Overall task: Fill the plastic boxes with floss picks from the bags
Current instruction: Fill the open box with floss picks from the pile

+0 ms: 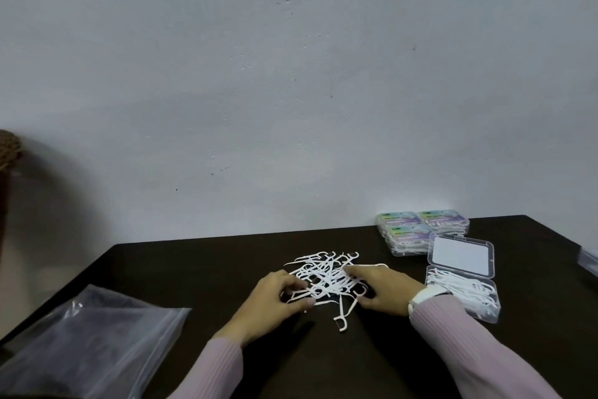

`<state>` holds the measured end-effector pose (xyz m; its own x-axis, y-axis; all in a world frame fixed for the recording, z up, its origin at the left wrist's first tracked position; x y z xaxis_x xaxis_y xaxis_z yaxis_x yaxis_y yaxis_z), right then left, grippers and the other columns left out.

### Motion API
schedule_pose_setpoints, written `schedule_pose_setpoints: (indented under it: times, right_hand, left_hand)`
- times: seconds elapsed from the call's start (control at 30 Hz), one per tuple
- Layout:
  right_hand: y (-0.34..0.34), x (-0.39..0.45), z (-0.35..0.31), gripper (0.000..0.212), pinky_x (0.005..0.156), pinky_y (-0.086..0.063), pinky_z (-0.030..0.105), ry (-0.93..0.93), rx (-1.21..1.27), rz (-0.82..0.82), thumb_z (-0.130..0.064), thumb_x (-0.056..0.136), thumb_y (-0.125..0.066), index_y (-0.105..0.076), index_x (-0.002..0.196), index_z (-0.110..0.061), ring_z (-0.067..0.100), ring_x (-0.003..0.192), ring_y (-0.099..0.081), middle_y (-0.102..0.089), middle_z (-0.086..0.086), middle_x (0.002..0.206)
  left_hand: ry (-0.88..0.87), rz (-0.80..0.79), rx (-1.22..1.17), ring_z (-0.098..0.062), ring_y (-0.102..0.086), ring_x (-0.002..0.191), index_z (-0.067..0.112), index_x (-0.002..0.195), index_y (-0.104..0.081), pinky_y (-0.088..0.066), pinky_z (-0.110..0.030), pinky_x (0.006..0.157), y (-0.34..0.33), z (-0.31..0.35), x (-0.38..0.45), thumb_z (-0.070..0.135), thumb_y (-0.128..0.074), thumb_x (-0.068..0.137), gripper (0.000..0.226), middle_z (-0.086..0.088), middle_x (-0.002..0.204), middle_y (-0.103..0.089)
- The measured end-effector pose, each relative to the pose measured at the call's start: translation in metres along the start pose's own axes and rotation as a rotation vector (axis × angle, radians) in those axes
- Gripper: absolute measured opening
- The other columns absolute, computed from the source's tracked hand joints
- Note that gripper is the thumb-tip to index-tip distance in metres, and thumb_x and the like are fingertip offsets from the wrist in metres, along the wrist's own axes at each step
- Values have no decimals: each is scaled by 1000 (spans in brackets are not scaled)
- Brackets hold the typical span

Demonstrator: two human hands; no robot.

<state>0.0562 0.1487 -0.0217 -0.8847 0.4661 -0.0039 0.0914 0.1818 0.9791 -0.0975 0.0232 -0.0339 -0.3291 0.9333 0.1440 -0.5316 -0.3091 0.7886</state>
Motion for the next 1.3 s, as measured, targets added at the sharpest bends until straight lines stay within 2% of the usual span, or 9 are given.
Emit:
schedule_pose_setpoints:
  times: [0.17, 0.4, 0.47, 0.6, 0.7, 0.83, 0.93, 1.1, 1.3]
  right_hand:
    - [6, 6, -11, 34, 98, -34, 29, 61, -181, 100, -27, 91, -54, -53, 125, -22, 14, 119, -49, -52, -4, 129]
    - [2, -4, -22, 23, 90, -36, 32, 101, -374, 203, -18, 94, -43, -60, 109, -17, 23, 106, -57, -59, 2, 113]
    - [2, -8, -23, 7, 75, -45, 30, 156, -390, 281, -21, 76, -68, -68, 83, -21, 16, 80, -66, -66, -3, 85]
    - [-2, -8, -16, 36, 48, -41, 18, 118, -442, 355, -29, 31, -88, -56, 47, -29, 2, 44, -54, -52, -12, 48]
    - [-3, -8, -19, 38, 49, -42, 16, 142, -447, 365, -31, 29, -89, -58, 50, -27, 3, 48, -56, -54, -12, 51]
    - [1, -9, -12, 33, 56, -45, 22, 125, -406, 359, -25, 50, -87, -62, 72, -24, 8, 63, -63, -61, -7, 73]
    - [9, -16, -6, 44, 47, -30, 16, 90, -326, 431, -23, 36, -92, -58, 65, -27, 3, 51, -58, -55, -10, 65]
    - [14, -28, 6, 13, 74, -30, 28, 95, -178, 454, -15, 91, -55, -60, 102, -13, 21, 98, -60, -59, 4, 103]
    - [16, -42, 18, 19, 81, -29, 28, 73, -95, 458, -19, 95, -46, -59, 110, -18, 17, 108, -56, -58, -2, 111]
  left_hand:
    - [58, 86, 237, 2, -42, 108, 30, 122, -53, -38, -19, 88, -11, 21, -7, 87, -52, 55, 88, 19, 111, -46]
    - [48, 101, 121, 0, -49, 98, 30, 115, -56, -44, -20, 86, -16, 23, -4, 52, -72, 73, 50, 16, 105, -52]
    - [56, 106, 41, 0, -54, 87, 27, 110, -59, -48, -23, 83, -14, 21, -3, 35, -72, 79, 34, 14, 98, -57]
    - [70, 167, 4, 0, -58, 82, 24, 105, -63, -50, -23, 76, -10, 24, -6, 38, -64, 86, 24, 14, 91, -62]
    - [46, 185, 113, 2, -52, 89, 31, 108, -59, -40, -16, 75, -13, 31, -9, 53, -70, 74, 42, 20, 96, -54]
    - [15, 231, 124, 1, -53, 79, 25, 105, -65, -43, -14, 73, -10, 32, -10, 33, -71, 81, 25, 16, 90, -59]
    - [-27, 229, 178, -1, -56, 79, 23, 102, -67, -44, -15, 73, -8, 34, -10, 26, -65, 86, 17, 12, 91, -63]
    - [-155, 173, 539, -21, -57, 96, 15, 96, -61, -44, -33, 79, -13, 45, -10, 22, -41, 95, 21, -2, 99, -64]
    - [-148, 203, 515, -21, -59, 92, 13, 97, -63, -47, -31, 79, -13, 46, -10, 13, -45, 90, 19, -3, 98, -64]
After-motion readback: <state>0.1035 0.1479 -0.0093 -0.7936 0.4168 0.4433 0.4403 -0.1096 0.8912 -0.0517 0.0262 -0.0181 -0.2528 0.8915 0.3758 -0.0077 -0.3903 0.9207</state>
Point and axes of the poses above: each hand's wrist, its own x-axis towards the middle knuckle, its own y-axis out of the back of the hand, z = x × y, the point moved 5 cm from there along x, towards the middle knuckle
